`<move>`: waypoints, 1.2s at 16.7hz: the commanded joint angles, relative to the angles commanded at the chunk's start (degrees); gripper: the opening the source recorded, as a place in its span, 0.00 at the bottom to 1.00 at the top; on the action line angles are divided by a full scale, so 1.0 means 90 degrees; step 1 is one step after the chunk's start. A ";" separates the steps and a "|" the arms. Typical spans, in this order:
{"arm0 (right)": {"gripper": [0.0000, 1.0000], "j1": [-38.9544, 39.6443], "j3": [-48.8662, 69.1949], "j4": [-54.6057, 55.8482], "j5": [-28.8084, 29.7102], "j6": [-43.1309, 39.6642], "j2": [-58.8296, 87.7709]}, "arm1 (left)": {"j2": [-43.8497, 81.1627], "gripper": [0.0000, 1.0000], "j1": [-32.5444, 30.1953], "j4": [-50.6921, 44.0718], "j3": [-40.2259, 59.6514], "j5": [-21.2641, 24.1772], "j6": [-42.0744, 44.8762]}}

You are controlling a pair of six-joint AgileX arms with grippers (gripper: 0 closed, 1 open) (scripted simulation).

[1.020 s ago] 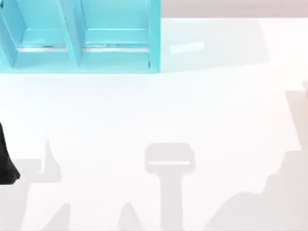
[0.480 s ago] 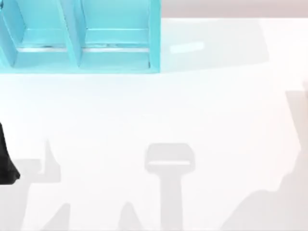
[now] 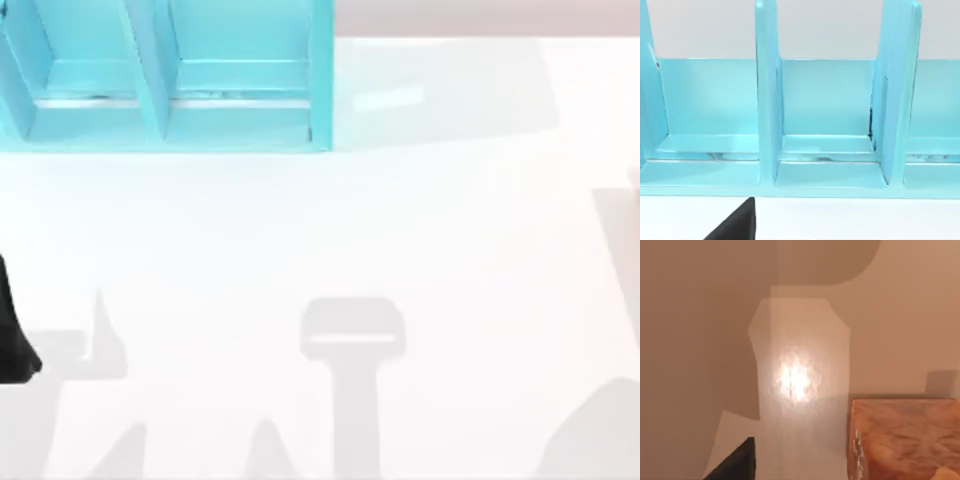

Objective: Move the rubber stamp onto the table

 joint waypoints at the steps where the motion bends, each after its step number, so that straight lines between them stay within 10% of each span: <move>1: 1.00 0.0000 -0.0017 0.0030 -0.0001 0.0001 0.0023 | 0.0000 1.00 0.0000 0.0000 0.0000 0.0000 0.0000; 4: 1.00 0.0000 -0.0017 0.0030 -0.0001 0.0001 0.0023 | 0.0000 1.00 0.0000 0.0000 0.0000 0.0000 0.0000; 17: 0.02 0.0000 -0.0017 0.0030 -0.0001 0.0001 0.0023 | 0.0000 1.00 0.0000 0.0000 0.0000 0.0000 0.0000; 20: 0.00 0.0000 -0.0017 0.0030 -0.0001 0.0001 0.0023 | 0.0000 1.00 0.0000 0.0000 0.0000 0.0000 0.0000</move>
